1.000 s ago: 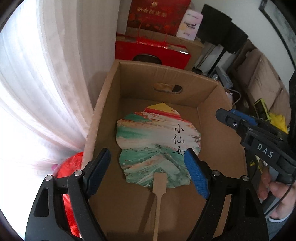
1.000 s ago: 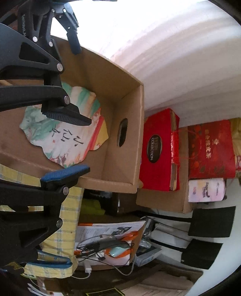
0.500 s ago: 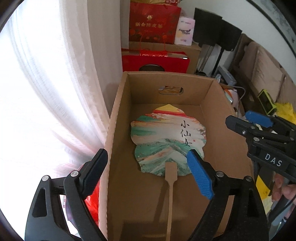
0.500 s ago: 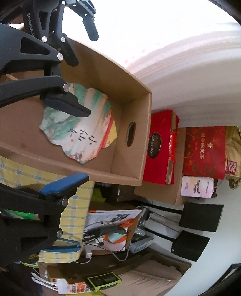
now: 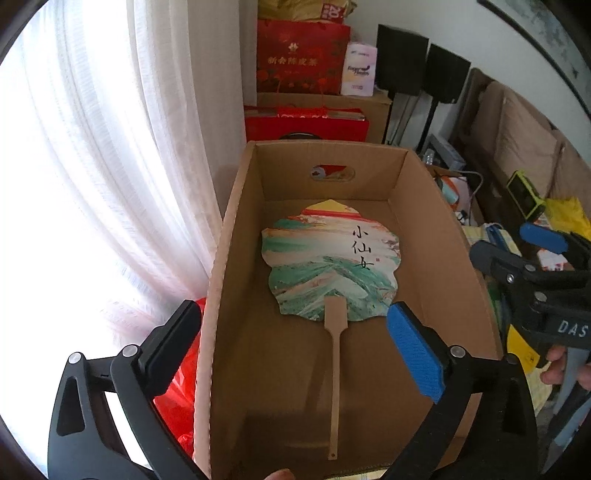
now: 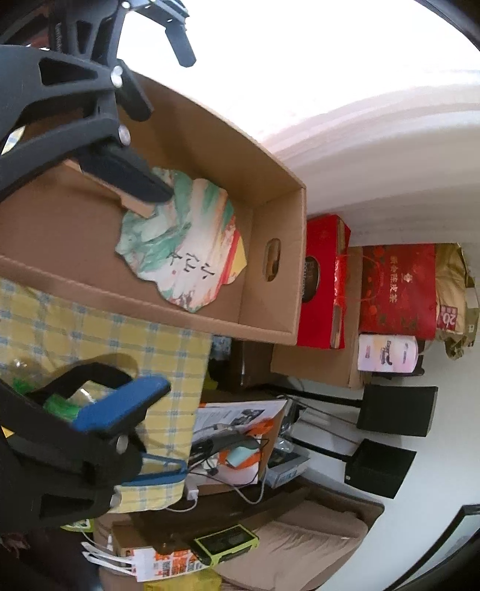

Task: Organize objects
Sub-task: 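Open the left tool to release the fan into the box, then move the left tool back to the black insole with yellow heel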

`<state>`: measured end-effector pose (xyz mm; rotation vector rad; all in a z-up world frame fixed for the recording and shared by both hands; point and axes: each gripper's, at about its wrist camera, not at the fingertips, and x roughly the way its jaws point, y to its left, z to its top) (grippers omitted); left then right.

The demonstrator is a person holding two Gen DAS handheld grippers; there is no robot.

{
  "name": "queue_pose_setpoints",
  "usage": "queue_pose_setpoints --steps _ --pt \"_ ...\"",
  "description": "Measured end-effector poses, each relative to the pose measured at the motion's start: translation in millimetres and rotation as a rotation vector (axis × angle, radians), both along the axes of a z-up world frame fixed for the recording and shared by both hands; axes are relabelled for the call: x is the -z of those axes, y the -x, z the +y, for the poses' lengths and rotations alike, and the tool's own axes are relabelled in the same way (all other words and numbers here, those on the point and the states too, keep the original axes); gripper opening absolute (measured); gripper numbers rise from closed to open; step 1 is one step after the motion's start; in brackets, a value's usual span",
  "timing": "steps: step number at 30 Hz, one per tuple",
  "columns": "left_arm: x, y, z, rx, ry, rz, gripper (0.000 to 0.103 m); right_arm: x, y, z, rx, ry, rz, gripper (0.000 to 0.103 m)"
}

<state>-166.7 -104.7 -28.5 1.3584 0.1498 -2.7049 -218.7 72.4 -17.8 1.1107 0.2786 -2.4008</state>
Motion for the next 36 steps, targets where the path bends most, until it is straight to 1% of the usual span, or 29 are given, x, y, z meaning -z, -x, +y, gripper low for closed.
queue_pose_setpoints --steps 4,12,18,23,28,36 --pt "-3 -8 2 0.004 0.000 0.010 0.103 -1 -12 7 -0.002 0.003 -0.003 0.103" --pt "-8 -30 10 0.000 0.053 0.039 0.103 3 -37 15 -0.012 -0.005 0.002 0.103" --pt "-6 -45 18 0.024 0.087 0.053 0.103 5 -51 24 -0.001 -0.005 0.001 0.103" --pt "-2 -56 24 0.036 0.078 0.044 0.103 6 -65 34 0.003 -0.003 0.008 0.103" --pt "-2 -68 32 0.035 0.090 0.059 0.103 8 -78 44 0.010 -0.014 0.010 0.103" --pt "3 -76 47 0.069 0.068 0.055 0.103 11 -99 60 0.037 -0.015 0.020 0.103"
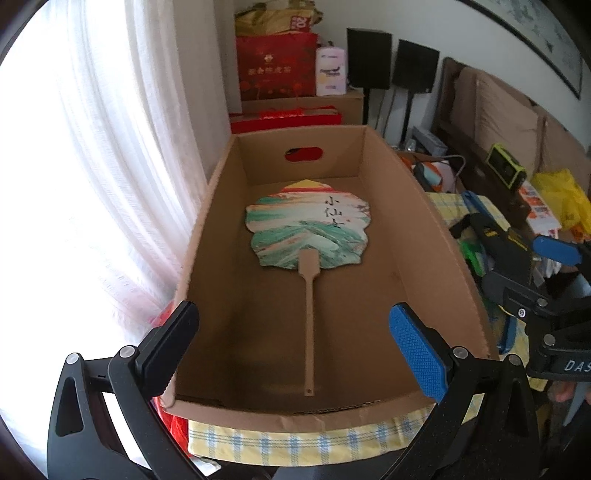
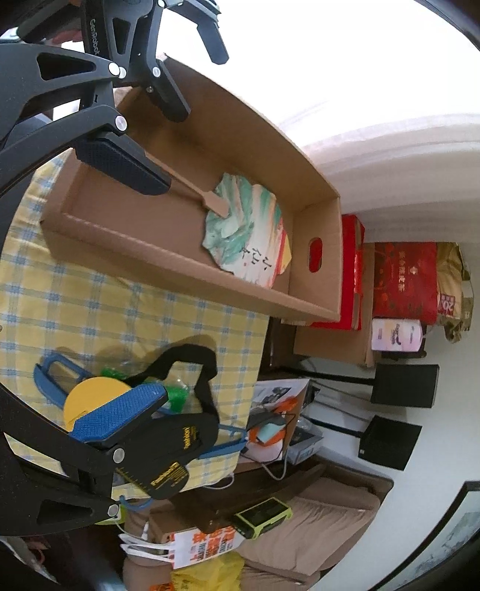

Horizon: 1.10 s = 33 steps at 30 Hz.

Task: Organize objects
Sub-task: 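Move the left tool back to the black insole with yellow heel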

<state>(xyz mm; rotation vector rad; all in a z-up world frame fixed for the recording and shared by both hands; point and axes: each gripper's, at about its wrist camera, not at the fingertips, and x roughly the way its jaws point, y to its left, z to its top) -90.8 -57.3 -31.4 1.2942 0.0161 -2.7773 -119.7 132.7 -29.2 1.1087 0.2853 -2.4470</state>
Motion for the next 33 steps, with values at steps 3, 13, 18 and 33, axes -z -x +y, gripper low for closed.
queue_pose_setpoints --steps 3,13,18,33 --pt "0 -1 6 0.012 -0.016 0.006 0.103 2 -4 8 0.011 0.006 -0.004 0.103" --pt "1 -1 40 0.089 -0.053 0.003 0.103 9 -7 46 0.071 0.013 -0.010 0.103" --pt "-6 -1 60 0.152 -0.094 0.024 0.103 10 -2 83 0.124 0.022 -0.022 0.103" --pt "-18 17 141 0.372 -0.152 -0.011 0.103 10 27 196 0.328 0.140 -0.092 0.102"
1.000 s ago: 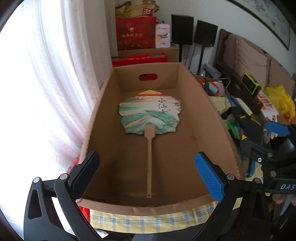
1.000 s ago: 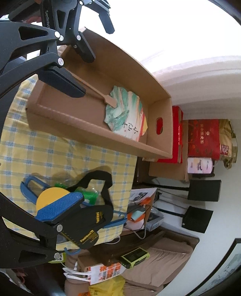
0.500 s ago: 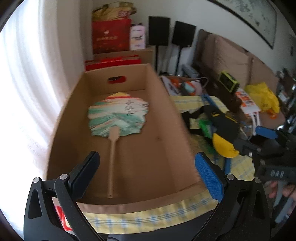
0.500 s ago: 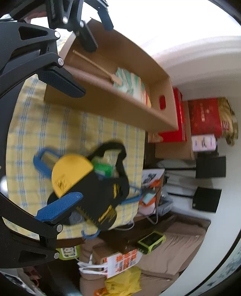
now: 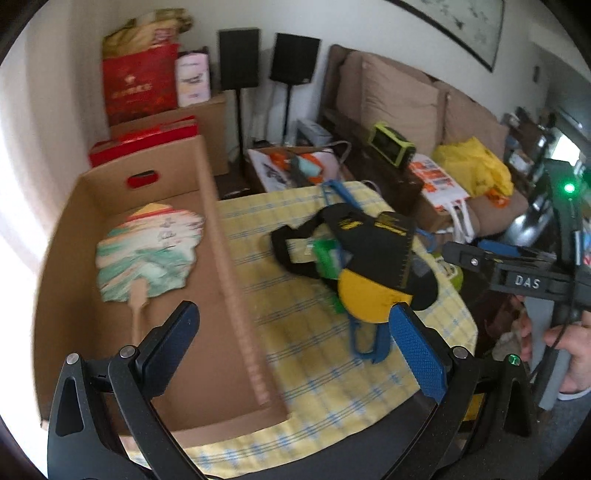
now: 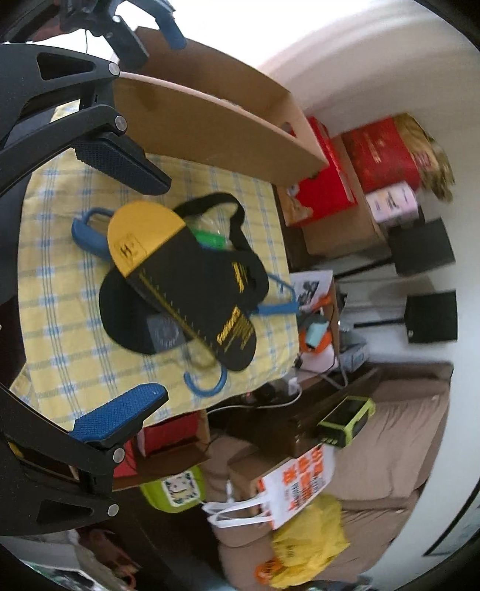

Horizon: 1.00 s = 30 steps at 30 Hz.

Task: Organize objects
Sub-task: 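Move the left tool back to the black insole with yellow heel, then grasp the black Fashion insole with the left tool while the right tool grasps another black insole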

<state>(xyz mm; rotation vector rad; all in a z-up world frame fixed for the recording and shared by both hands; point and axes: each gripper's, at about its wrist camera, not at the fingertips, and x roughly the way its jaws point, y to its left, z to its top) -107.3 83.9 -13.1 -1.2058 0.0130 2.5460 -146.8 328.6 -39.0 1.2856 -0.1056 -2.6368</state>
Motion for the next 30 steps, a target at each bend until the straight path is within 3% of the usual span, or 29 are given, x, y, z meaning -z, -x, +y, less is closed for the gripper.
queue_pose_setpoints --steps 8,19,30 --pt "6 21 53 0.086 0.012 -0.041 0.103 9 14 38 0.062 0.083 -0.052 0.093" --pt "38 66 111 0.136 0.075 -0.116 0.103 20 22 72 0.128 0.124 -0.081 0.093" --pt "78 93 142 0.165 0.108 -0.195 0.103 32 24 93 0.152 0.136 -0.101 0.093"
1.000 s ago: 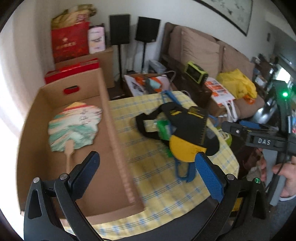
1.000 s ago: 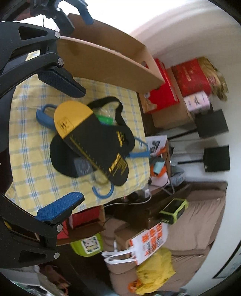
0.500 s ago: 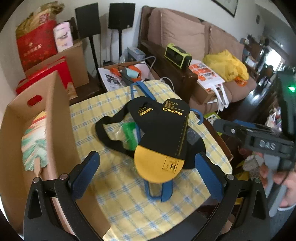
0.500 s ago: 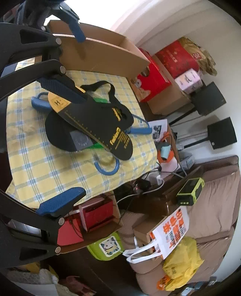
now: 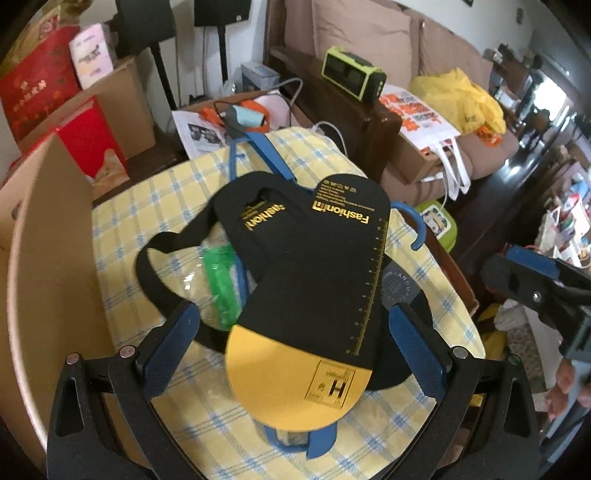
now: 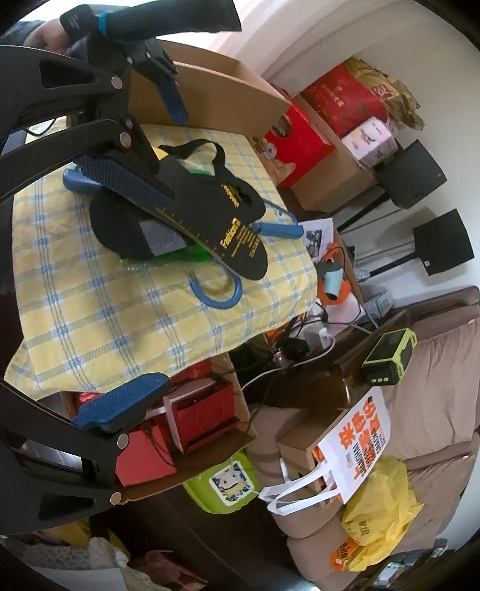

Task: Organize objects
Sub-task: 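Grasp the black Fashion insole with the left tool while the right tool grasps another black insole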

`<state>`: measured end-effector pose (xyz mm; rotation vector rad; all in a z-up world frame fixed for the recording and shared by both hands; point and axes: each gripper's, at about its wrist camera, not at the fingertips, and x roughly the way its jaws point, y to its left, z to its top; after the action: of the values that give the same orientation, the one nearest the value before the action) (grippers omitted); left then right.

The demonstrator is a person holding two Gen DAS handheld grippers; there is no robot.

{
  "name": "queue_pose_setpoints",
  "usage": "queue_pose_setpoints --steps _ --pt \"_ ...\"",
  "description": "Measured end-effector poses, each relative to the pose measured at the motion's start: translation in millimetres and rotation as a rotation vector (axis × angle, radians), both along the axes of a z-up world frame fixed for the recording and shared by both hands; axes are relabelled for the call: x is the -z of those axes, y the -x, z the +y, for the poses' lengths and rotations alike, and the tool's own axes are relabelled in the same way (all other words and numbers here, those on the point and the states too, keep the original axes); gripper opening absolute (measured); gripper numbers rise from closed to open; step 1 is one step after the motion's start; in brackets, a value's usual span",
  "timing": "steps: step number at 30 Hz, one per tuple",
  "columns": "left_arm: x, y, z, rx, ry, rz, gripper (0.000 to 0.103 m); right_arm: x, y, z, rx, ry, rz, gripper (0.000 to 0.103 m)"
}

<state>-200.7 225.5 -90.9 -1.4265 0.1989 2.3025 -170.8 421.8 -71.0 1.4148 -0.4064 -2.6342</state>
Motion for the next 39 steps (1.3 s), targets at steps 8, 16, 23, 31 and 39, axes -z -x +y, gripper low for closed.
queue_pose_setpoints --steps 8,16,23,31,39 --pt "17 20 16 0.015 -0.015 -0.070 0.103 13 -1 9 0.006 0.016 -0.022 0.093" --pt "29 29 30 0.047 0.037 -0.076 0.103 20 -1 13 0.009 0.026 -0.034 0.093" --pt "32 32 29 0.064 -0.005 -0.100 0.095 26 1 13 0.008 0.035 -0.047 0.093" --pt "27 28 24 0.063 -0.006 -0.082 0.090 28 1 10 0.005 0.049 -0.050 0.093" --pt "-7 24 1 0.002 -0.119 -0.058 0.090 24 2 6 -0.005 0.051 -0.041 0.093"
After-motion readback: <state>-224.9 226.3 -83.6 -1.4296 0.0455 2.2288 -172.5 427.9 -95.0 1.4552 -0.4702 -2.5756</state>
